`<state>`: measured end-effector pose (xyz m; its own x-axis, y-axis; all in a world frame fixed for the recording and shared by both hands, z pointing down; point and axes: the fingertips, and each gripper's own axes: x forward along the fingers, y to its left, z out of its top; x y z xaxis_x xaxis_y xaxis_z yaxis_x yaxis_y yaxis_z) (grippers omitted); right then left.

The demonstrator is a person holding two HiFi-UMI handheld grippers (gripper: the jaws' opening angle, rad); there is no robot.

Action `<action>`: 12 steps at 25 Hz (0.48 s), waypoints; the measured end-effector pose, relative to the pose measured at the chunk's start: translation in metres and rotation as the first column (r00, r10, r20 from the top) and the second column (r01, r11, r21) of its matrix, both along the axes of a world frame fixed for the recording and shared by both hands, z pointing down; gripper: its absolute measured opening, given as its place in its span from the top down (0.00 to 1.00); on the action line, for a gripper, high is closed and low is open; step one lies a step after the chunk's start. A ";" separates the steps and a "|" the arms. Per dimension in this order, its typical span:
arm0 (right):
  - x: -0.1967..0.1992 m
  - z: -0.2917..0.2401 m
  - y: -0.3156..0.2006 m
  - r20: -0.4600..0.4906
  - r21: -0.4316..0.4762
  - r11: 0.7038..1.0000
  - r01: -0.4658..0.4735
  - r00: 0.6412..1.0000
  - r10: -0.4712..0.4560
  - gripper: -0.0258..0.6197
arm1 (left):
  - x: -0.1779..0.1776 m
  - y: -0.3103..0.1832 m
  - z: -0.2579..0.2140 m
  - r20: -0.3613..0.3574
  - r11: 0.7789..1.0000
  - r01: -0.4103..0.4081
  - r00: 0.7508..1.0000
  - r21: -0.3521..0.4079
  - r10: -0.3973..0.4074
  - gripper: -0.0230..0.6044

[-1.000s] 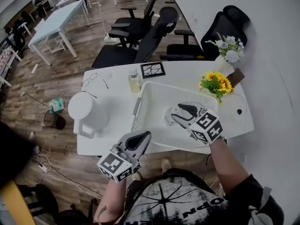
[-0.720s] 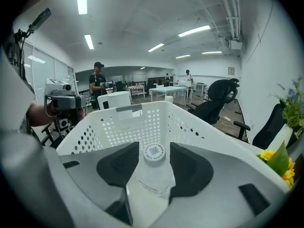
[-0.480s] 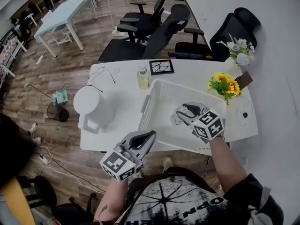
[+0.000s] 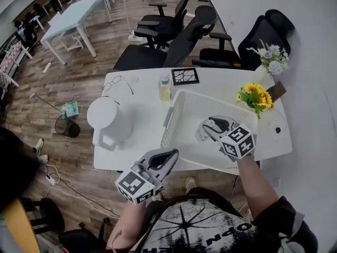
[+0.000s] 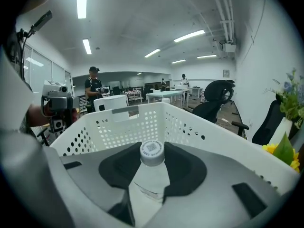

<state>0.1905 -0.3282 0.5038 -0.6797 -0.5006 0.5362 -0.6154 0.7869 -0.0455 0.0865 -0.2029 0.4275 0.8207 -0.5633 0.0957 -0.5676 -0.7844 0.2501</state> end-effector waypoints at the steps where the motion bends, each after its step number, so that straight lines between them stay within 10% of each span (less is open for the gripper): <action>1: 0.001 0.000 0.000 0.008 -0.007 1.000 -0.007 1.000 0.007 0.71 | -0.001 0.001 0.001 0.005 1.000 -0.001 1.000 0.003 0.001 0.95; 12: -0.006 -0.059 0.003 0.097 0.099 0.994 -0.043 0.995 0.033 0.71 | -0.031 0.007 -0.010 0.004 0.999 0.035 0.999 0.037 -0.035 0.95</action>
<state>0.1841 -0.3256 0.4449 -0.7046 -0.5752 0.4156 -0.6415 0.7666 -0.0266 0.0559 -0.1958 0.4176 0.8002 -0.5946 0.0784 -0.5957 -0.7728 0.2190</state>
